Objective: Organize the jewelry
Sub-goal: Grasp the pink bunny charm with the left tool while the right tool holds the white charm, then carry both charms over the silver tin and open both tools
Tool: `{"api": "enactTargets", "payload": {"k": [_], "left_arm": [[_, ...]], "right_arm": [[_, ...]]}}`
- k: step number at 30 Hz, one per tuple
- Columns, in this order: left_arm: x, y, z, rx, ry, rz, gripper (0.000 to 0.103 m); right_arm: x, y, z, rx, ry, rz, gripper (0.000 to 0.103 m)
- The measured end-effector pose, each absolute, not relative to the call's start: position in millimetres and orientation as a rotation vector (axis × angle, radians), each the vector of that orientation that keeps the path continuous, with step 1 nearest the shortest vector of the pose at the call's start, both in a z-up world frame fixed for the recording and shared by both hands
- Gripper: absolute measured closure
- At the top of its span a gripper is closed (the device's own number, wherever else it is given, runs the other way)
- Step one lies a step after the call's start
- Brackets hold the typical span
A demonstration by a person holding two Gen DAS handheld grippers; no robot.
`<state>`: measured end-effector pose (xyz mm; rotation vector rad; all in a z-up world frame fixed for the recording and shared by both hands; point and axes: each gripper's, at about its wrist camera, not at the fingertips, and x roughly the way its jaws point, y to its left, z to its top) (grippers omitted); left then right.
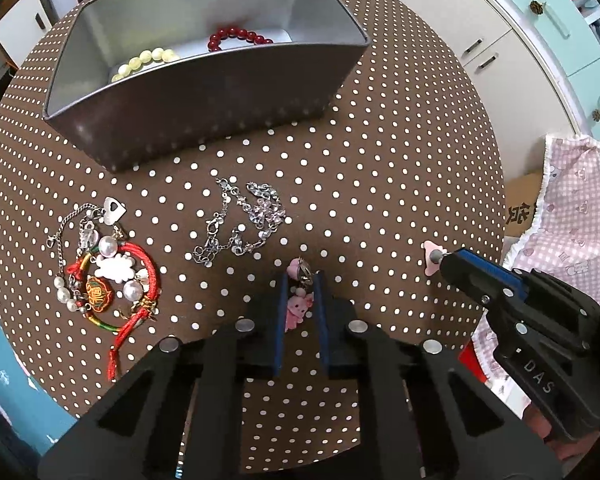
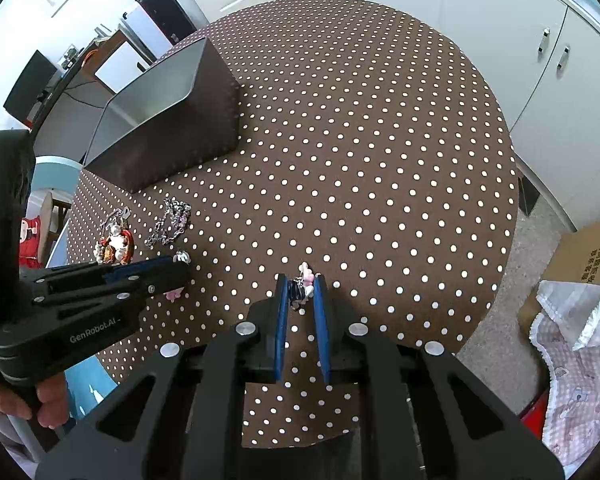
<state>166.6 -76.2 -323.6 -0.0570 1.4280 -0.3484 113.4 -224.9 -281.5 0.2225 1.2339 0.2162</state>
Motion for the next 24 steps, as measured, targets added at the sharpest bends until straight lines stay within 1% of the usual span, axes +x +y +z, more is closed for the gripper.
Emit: {"api": "enactTargets", "payload": {"k": [3, 8, 10, 14, 18, 21, 23, 24], "left_arm": [[162.2, -79.6, -325.4, -0.074, 1.427, -0.348, 0.094], [163.4, -71.0, -322.4, -0.093, 1.422, -0.343, 0.095], [165.0, -69.7, -318.1, -0.097, 1.421, -0.343, 0.103], [166.2, -57.8, -304.7, -0.105, 1.408, -0.347, 0.103], [168.7, -54.0, -302.8, -0.105, 1.425, -0.342, 0.102], [171.0, -50.6, -308.5, -0.118, 1.468, -0.337, 0.093], [172.9, -49.8, -309.4, -0.122, 1.474, -0.325, 0.085], [174.3, -49.8, -310.5, -0.12, 1.475, -0.317, 0.078]], "right_arm": [[114.7, -226.3, -281.8, 0.221, 1.236, 0.219, 0.091], [118.6, -229.4, -278.7, 0.222, 1.23, 0.217, 0.091], [120.6, -229.9, -275.6, 0.219, 1.224, 0.218, 0.091], [124.6, -228.5, -269.7, 0.209, 1.213, 0.225, 0.091], [127.9, -225.1, -266.1, 0.199, 1.209, 0.233, 0.091], [129.0, -222.9, -266.4, 0.198, 1.213, 0.241, 0.091], [129.3, -223.0, -267.5, 0.2, 1.217, 0.24, 0.091], [129.4, -223.3, -268.3, 0.203, 1.22, 0.242, 0.091]]}}
